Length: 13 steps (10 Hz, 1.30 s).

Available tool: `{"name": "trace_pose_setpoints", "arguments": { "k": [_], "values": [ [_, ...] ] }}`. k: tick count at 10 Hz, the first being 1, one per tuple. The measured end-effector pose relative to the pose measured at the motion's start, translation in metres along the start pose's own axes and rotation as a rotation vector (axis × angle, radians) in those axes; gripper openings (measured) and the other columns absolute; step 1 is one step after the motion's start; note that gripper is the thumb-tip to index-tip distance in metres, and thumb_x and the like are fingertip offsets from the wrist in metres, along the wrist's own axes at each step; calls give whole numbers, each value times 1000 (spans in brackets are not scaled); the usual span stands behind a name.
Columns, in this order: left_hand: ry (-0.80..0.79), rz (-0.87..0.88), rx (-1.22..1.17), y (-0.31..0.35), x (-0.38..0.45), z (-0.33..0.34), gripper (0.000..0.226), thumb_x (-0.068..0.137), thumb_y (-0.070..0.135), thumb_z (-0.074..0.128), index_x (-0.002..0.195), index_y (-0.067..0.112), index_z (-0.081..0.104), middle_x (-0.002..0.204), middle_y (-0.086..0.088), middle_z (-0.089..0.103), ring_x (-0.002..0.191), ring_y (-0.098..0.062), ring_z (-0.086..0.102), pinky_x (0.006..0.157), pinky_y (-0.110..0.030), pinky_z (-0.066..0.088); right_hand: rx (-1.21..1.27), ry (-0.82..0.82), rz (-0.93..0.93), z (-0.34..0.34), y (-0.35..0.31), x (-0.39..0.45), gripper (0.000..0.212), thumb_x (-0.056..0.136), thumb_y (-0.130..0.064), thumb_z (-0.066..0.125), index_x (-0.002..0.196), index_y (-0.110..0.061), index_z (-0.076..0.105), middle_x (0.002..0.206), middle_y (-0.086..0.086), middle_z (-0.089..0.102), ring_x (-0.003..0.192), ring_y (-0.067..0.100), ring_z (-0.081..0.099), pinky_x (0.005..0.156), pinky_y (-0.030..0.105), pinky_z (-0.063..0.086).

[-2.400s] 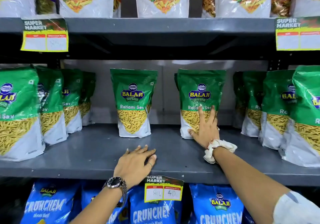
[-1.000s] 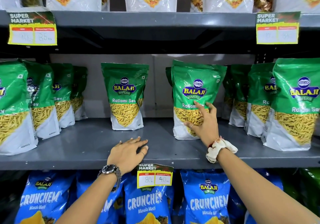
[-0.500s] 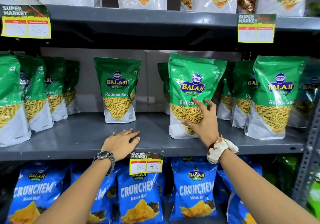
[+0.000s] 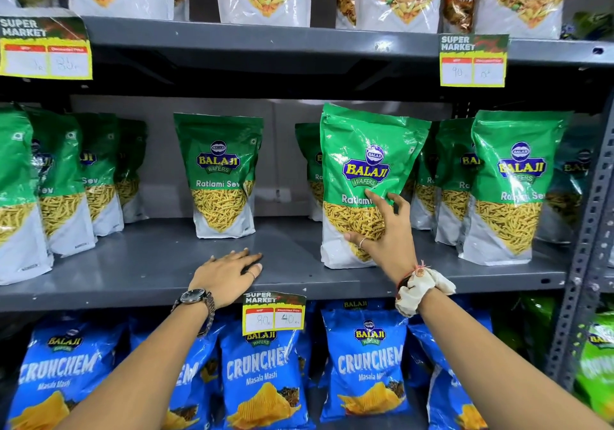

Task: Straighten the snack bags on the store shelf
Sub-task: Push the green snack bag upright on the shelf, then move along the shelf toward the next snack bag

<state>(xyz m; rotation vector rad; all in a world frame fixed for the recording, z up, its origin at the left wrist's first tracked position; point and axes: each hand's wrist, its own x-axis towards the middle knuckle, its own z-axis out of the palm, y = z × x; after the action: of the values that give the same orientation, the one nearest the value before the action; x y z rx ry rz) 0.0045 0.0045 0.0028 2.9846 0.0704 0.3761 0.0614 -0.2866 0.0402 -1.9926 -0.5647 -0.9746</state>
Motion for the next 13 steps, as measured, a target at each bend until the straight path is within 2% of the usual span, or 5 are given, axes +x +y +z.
{"name": "trace_pose_setpoints", "arguments": {
  "k": [2, 5, 7, 9, 13],
  "values": [
    [4, 5, -3, 0, 0, 0, 48, 95, 53, 22, 141, 43, 31, 156, 11, 25, 143, -14, 25, 118, -45, 19, -19, 0, 3, -1, -2, -1, 82, 64, -31, 84, 136, -30, 44, 143, 12, 25, 128, 29, 39, 97, 26, 32],
    [65, -23, -53, 4, -8, -2, 47, 94, 53, 28, 137, 40, 40, 153, 10, 33, 139, -16, 35, 114, -41, 27, -76, 37, -18, -3, -7, -8, 72, 74, -42, 75, 137, -29, 41, 147, 18, 25, 135, 35, 30, 106, 51, 38],
    [198, -83, -152, -23, -27, -8, 42, 95, 48, 33, 128, 32, 52, 145, 5, 47, 128, -23, 49, 95, -39, 45, -180, 201, -237, 3, -34, -11, 47, 83, -27, 62, 127, -15, 50, 142, 17, 41, 137, 34, 30, 111, 48, 31],
    [285, -178, -142, -89, -44, -27, 43, 95, 48, 32, 126, 30, 54, 139, -3, 55, 121, -30, 54, 89, -41, 47, -143, 148, -366, 45, -80, -12, 43, 82, -22, 61, 123, -13, 53, 139, 14, 46, 133, 32, 37, 112, 43, 29],
    [149, -51, -154, -226, -44, -45, 49, 95, 42, 38, 140, 21, 41, 156, 1, 28, 142, -16, 28, 115, -36, 28, -149, -4, -251, 192, -154, 15, 52, 81, -24, 62, 129, -10, 47, 142, 13, 42, 135, 31, 34, 108, 46, 36]
  ]
}}
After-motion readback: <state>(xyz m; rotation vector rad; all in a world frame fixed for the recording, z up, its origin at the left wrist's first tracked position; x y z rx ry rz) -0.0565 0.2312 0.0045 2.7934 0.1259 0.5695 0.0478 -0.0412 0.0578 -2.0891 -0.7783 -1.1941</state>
